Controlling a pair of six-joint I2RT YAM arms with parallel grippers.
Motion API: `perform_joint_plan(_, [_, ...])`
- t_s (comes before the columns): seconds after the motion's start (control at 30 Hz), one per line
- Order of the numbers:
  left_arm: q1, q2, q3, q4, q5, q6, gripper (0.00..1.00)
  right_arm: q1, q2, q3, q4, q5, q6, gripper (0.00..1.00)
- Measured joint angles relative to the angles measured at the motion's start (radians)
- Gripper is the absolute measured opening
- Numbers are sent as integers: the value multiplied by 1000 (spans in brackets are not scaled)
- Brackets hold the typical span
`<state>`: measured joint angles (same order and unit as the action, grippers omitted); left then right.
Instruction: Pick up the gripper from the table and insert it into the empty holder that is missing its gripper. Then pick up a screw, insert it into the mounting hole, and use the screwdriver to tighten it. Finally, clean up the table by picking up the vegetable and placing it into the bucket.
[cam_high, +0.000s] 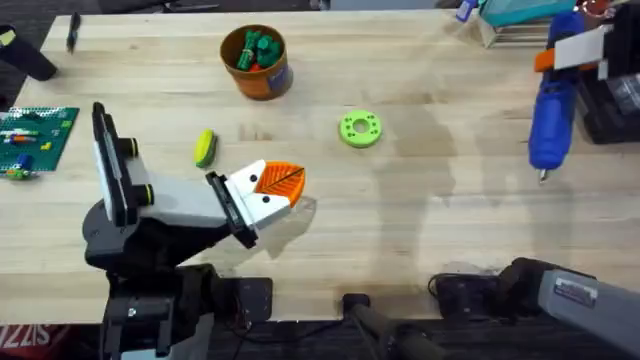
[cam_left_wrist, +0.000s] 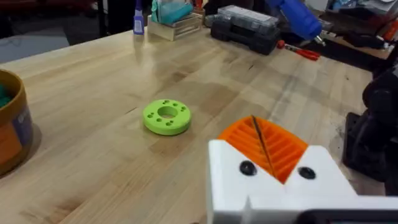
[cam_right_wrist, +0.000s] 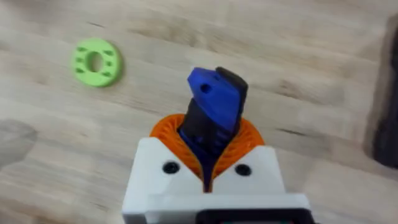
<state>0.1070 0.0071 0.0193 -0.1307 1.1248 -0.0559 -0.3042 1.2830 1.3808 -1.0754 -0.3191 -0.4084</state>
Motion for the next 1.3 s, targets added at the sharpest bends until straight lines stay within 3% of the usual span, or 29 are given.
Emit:
perform_joint_plan(0.23, [0, 0, 0, 0, 0, 0, 10, 34, -181, -141, 172, -281, 14, 30])
perform_joint_plan(0.37, [0, 0, 0, 0, 0, 0, 10, 120, -201, -147, 300, -432, 37, 30])
perform_joint_plan(0.5, [0, 0, 0, 0, 0, 0, 10, 257, -201, -150, 427, -498, 66, 30])
perform_joint_plan(0.77, [0, 0, 0, 0, 0, 0, 10, 518, -201, -150, 552, -520, 106, 30])
perform_joint_plan(0.97, [0, 0, 0, 0, 0, 0, 10, 575, -222, -225, 581, -504, 133, 30])
perform_joint_plan(1.13, [0, 0, 0, 0, 0, 0, 10, 574, -315, -415, 848, -479, 229, 30])
perform_joint_plan(1.3, [0, 0, 0, 0, 0, 0, 10, 582, -390, -612, 1312, -467, 399, 30])
